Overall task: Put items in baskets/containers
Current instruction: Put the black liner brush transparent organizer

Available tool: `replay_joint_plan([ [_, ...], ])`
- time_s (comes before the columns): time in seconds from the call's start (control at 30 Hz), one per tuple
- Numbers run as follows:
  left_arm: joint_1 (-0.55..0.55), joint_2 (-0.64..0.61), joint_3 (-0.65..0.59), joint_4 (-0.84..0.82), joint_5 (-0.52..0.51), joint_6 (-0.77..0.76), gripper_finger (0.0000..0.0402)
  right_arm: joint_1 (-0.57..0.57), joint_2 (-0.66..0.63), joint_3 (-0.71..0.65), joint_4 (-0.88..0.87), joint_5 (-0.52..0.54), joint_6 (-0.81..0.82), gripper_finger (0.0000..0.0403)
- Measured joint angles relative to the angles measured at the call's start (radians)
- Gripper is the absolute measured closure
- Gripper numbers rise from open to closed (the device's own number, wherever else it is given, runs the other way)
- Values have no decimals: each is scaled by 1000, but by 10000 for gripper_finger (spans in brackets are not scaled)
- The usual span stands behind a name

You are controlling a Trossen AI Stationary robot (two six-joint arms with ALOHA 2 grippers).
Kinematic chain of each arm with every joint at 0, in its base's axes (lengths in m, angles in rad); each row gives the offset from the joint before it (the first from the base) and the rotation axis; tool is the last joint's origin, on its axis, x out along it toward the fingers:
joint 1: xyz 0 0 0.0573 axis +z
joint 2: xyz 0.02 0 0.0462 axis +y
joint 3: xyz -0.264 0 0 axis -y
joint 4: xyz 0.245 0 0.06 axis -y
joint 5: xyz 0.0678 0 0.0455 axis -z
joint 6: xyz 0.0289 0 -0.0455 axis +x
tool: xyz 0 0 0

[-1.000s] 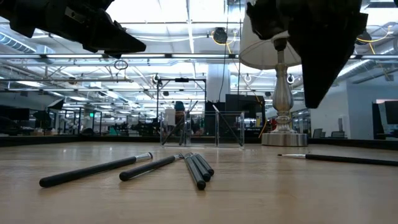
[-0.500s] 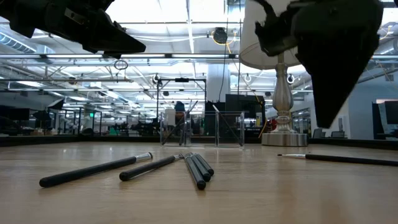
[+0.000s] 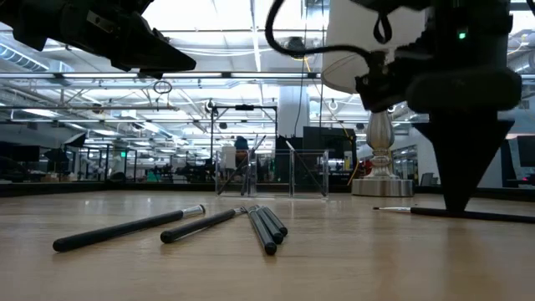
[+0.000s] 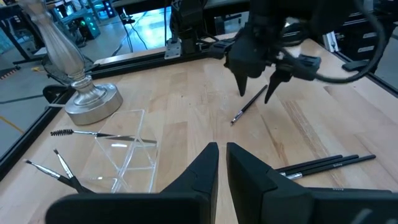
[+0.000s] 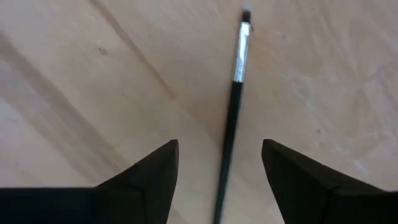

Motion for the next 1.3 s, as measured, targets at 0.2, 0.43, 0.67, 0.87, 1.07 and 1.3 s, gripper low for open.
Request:
replay_joint_plan([
  [0.2, 0, 0, 0, 0, 0, 0, 360, -31, -4, -61, 86, -39, -64, 202],
  [0.43, 0, 0, 0, 1, 0, 0, 360, -61, -9, -144, 204, -99, -103, 220],
  [0.67, 0, 0, 0, 0, 0, 0, 360, -64, -5, -201, 205, -107, -111, 248],
  [0.87, 0, 0, 0, 0, 0, 0, 360, -64, -5, -236, 214, -106, -92, 311],
  [1.07, 0, 0, 0, 0, 0, 0, 360, -64, -5, -240, 202, -93, -99, 381],
  [1.3, 1, 0, 0, 1, 0, 0, 360, -59, -55, -241, 201, -10, -98, 393],
])
